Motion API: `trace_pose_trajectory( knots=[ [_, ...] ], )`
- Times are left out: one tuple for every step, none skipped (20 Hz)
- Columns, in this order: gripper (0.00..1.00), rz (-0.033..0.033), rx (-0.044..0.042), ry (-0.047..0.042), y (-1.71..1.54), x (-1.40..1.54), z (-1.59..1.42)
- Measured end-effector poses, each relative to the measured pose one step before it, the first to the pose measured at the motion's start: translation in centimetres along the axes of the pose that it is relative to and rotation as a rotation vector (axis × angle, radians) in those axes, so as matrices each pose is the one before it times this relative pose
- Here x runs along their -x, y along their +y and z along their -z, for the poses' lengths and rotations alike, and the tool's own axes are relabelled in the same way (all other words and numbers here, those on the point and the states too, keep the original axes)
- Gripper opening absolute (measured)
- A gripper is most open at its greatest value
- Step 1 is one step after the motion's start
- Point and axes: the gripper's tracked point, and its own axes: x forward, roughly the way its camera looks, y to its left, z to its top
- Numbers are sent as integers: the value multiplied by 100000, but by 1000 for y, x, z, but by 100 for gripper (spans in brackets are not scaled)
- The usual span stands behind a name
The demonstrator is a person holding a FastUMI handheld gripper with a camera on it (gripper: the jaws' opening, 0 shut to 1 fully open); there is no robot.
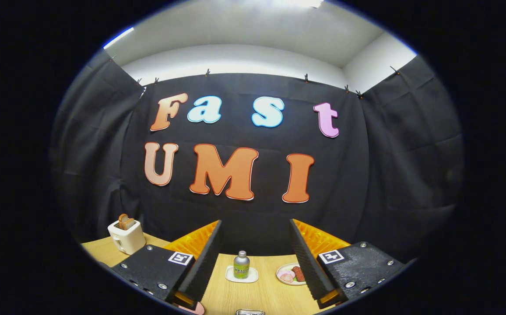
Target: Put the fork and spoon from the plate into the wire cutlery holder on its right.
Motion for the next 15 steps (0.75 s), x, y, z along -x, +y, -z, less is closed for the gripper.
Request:
trace_pose_trajectory(
  knots=[
    [89,-386,407,-659,125,-97,-43],
    [90,-369,189,-412,161,-26,-1],
    [90,-533,171,-499,182,107,-29],
    [91,-310,232,-398,-18,-12,-145],
    [91,-348,375,-474,106,46,-86],
    [91,-419,540,-534,119,-132,32],
    [92,-476,379,-131,86,106,-9],
    [92,-590,307,108,237,-14,134],
    [93,-397,150,550,181,-37,111],
    [93,-181,38,365,-3,5,97],
    [94,-76,-113,-70,36,-58,-41],
    [94,-77,-159,-81,-4,-50,-44],
    [95,-94,-175,-168,63,-11,-44],
    [95,-69,-76,-148,411,922,805],
    [95,-137,51,-114,32,-16,46]
  ],
)
